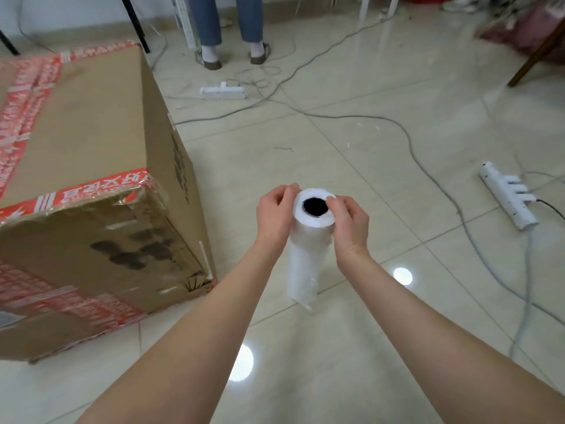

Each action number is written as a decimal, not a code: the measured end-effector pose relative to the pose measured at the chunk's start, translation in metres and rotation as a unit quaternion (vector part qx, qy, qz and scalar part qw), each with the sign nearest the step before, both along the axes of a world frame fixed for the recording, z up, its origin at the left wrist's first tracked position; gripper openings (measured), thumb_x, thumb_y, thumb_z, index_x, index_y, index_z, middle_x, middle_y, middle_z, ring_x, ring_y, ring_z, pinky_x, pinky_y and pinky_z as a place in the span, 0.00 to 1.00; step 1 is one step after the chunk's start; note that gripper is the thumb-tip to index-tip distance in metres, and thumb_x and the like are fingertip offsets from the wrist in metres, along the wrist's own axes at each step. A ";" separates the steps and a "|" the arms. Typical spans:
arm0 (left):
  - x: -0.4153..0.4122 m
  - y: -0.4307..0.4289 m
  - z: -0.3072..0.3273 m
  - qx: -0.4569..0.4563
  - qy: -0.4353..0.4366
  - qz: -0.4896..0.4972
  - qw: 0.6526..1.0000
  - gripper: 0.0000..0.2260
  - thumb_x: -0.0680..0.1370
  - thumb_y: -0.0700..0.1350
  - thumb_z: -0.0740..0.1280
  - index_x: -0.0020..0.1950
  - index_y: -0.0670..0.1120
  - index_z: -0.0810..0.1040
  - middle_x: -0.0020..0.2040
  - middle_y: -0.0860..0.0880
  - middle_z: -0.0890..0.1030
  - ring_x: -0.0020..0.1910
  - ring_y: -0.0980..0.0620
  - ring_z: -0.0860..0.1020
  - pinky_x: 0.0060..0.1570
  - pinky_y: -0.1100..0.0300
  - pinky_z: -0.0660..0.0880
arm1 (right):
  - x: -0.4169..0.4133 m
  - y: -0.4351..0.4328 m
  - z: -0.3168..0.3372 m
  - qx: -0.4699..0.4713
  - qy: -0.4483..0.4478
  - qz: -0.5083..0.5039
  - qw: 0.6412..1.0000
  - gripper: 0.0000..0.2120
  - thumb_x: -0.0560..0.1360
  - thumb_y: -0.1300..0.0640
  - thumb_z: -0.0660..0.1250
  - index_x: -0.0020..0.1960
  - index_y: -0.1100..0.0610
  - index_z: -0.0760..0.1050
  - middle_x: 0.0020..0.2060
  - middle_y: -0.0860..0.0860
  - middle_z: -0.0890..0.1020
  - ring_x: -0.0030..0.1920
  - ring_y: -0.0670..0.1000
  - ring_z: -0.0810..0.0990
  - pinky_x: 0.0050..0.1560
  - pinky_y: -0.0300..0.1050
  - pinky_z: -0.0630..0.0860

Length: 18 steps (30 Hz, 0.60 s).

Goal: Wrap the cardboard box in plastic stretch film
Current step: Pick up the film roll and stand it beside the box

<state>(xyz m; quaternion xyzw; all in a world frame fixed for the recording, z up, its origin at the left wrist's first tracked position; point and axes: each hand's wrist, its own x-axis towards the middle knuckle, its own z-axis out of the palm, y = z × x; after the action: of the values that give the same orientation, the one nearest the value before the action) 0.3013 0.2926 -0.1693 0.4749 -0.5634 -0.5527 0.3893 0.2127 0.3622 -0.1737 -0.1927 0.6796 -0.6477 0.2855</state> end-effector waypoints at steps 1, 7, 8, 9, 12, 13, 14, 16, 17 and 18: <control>0.000 0.001 -0.002 -0.002 0.008 0.004 1.000 0.15 0.75 0.49 0.63 0.39 0.37 0.76 0.33 0.49 0.74 0.34 0.53 0.70 0.39 0.57 0.67 | 0.000 0.000 -0.001 -0.011 -0.004 -0.002 1.000 0.06 0.65 0.49 0.65 0.31 0.50 0.73 0.25 0.40 0.73 0.31 0.44 0.71 0.36 0.39 0.66; 0.004 0.011 0.001 -0.028 0.045 0.034 0.998 0.11 0.73 0.50 0.61 0.34 0.51 0.80 0.36 0.52 0.83 0.39 0.52 0.79 0.44 0.55 0.75 | 0.008 0.005 -0.006 -0.062 0.002 -0.025 0.998 0.05 0.71 0.49 0.66 0.40 0.49 0.78 0.35 0.40 0.79 0.39 0.42 0.77 0.42 0.37 0.70; 0.007 0.016 0.001 -0.036 0.041 0.043 0.998 0.10 0.73 0.49 0.61 0.36 0.51 0.80 0.38 0.52 0.83 0.42 0.51 0.80 0.46 0.55 0.76 | 0.010 0.008 -0.006 -0.059 0.025 -0.020 0.998 0.06 0.73 0.49 0.65 0.45 0.48 0.79 0.39 0.40 0.80 0.42 0.42 0.77 0.44 0.37 0.70; 0.010 0.020 0.001 -0.046 0.030 0.053 0.997 0.09 0.74 0.48 0.61 0.39 0.51 0.80 0.40 0.52 0.83 0.44 0.51 0.80 0.47 0.54 0.76 | 0.010 0.012 -0.005 -0.055 0.054 -0.010 0.997 0.08 0.74 0.49 0.64 0.51 0.49 0.79 0.43 0.41 0.80 0.46 0.42 0.77 0.48 0.37 0.70; 0.022 0.031 0.008 -0.087 -0.054 0.088 0.991 0.07 0.77 0.48 0.60 0.47 0.51 0.78 0.45 0.54 0.82 0.46 0.52 0.79 0.46 0.57 0.74 | 0.002 0.023 0.005 -0.022 0.162 0.067 0.984 0.21 0.73 0.53 0.64 0.66 0.51 0.72 0.55 0.43 0.78 0.55 0.43 0.74 0.55 0.35 0.66; 0.026 0.033 0.011 -0.097 -0.084 0.089 0.988 0.08 0.78 0.48 0.60 0.49 0.50 0.78 0.46 0.54 0.81 0.46 0.52 0.78 0.45 0.58 0.73 | 0.000 0.025 0.009 0.003 0.208 0.110 0.972 0.24 0.73 0.54 0.65 0.69 0.51 0.70 0.60 0.45 0.76 0.59 0.45 0.73 0.57 0.35 0.64; 0.029 0.034 0.015 -0.104 -0.112 0.080 0.985 0.09 0.78 0.48 0.59 0.50 0.50 0.78 0.46 0.53 0.81 0.45 0.51 0.78 0.43 0.59 0.71 | -0.002 0.026 0.012 0.030 0.251 0.145 0.957 0.26 0.73 0.55 0.65 0.70 0.52 0.67 0.64 0.47 0.74 0.63 0.46 0.71 0.59 0.35 0.63; 0.033 0.035 0.021 -0.116 -0.155 0.041 0.980 0.11 0.77 0.48 0.59 0.49 0.48 0.80 0.44 0.51 0.82 0.43 0.49 0.78 0.40 0.59 0.71 | -0.003 0.026 0.016 0.072 0.308 0.167 0.934 0.28 0.73 0.56 0.65 0.72 0.53 0.65 0.69 0.50 0.70 0.69 0.49 0.67 0.62 0.39 0.62; 0.034 0.036 0.023 -0.120 -0.165 0.023 0.979 0.11 0.77 0.47 0.59 0.49 0.47 0.80 0.44 0.51 0.82 0.42 0.49 0.77 0.40 0.59 0.71 | -0.004 0.026 0.018 0.085 0.320 0.166 0.929 0.28 0.73 0.56 0.65 0.73 0.53 0.64 0.70 0.51 0.69 0.69 0.50 0.67 0.63 0.40 0.62; 0.034 0.037 0.025 -0.124 -0.170 0.013 0.978 0.11 0.77 0.47 0.60 0.49 0.47 0.81 0.44 0.50 0.82 0.43 0.49 0.77 0.41 0.59 0.71 | -0.004 0.026 0.020 0.094 0.321 0.171 0.927 0.29 0.73 0.55 0.66 0.73 0.53 0.64 0.70 0.51 0.69 0.69 0.50 0.67 0.62 0.40 0.62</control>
<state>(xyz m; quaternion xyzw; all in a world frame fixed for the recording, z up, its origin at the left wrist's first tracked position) 0.3357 0.3292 -0.1446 0.5175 -0.6791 -0.3848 0.3505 0.2085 0.3885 -0.1533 -0.4761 0.7494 -0.4254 0.1754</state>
